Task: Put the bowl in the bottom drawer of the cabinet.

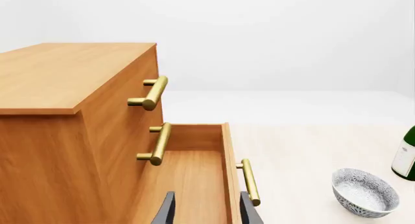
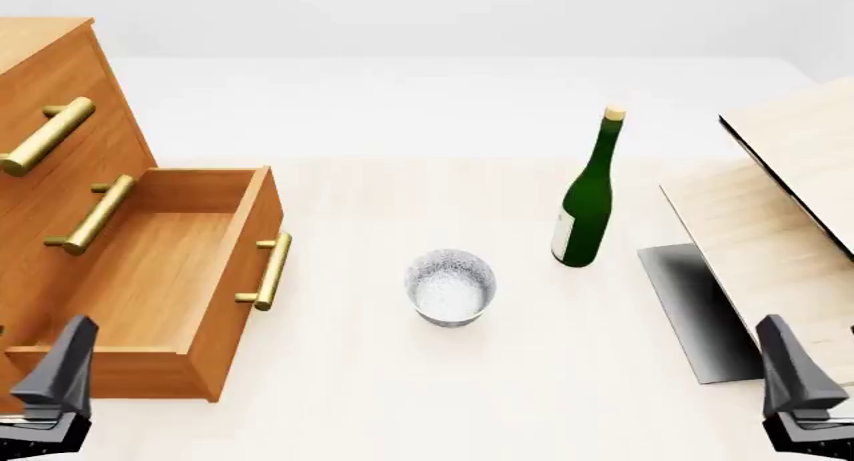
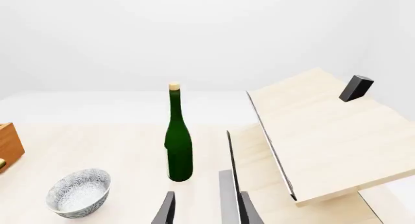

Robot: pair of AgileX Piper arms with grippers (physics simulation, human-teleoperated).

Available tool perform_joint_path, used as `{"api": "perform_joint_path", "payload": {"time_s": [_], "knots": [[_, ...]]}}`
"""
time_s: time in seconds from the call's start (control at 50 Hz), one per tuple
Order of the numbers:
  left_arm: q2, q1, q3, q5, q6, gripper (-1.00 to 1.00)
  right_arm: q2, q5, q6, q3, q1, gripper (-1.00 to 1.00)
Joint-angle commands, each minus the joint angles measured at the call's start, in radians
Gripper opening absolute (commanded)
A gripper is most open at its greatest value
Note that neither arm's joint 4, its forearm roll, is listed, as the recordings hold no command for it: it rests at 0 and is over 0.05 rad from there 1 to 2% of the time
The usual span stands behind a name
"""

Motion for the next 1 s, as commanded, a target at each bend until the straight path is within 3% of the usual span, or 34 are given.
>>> {"api": "perform_joint_path", "payload": {"time_s": [0.02, 0.22, 0.36, 0.56, 0.62, 0.76, 0.84, 0.86, 1.0], "knots": [[0.001, -0.006, -0.003, 0.001, 0.003, 1.00, 0.007, -0.002, 0.000, -0.003, 0.000, 1.00], [0.000, -0.028, -0.002, -0.004, 0.001, 1.00, 0.013, -0.009, 0.000, -0.002, 0.000, 1.00], [-0.001, -0.152, -0.009, 0.000, 0.039, 1.00, 0.016, -0.012, 0.000, -0.002, 0.000, 1.00], [-0.001, -0.244, -0.036, -0.006, 0.035, 1.00, 0.015, -0.012, 0.000, -0.001, 0.000, 1.00], [-0.001, -0.279, 0.001, -0.068, 0.015, 1.00, 0.016, -0.013, -0.001, -0.001, 0.000, 1.00], [-0.001, -0.357, 0.000, -0.072, 0.005, 1.00, 0.016, -0.013, -0.001, -0.001, 0.000, 1.00], [-0.001, -0.404, -0.024, -0.036, -0.015, 1.00, 0.017, -0.014, -0.001, -0.001, 0.000, 1.00], [-0.001, -0.447, -0.033, -0.016, 0.005, 1.00, 0.018, -0.015, -0.001, -0.001, 0.000, 1.00], [-0.001, -0.513, -0.098, 0.050, 0.021, 1.00, 0.021, -0.018, -0.001, -0.002, 0.000, 1.00]]}}
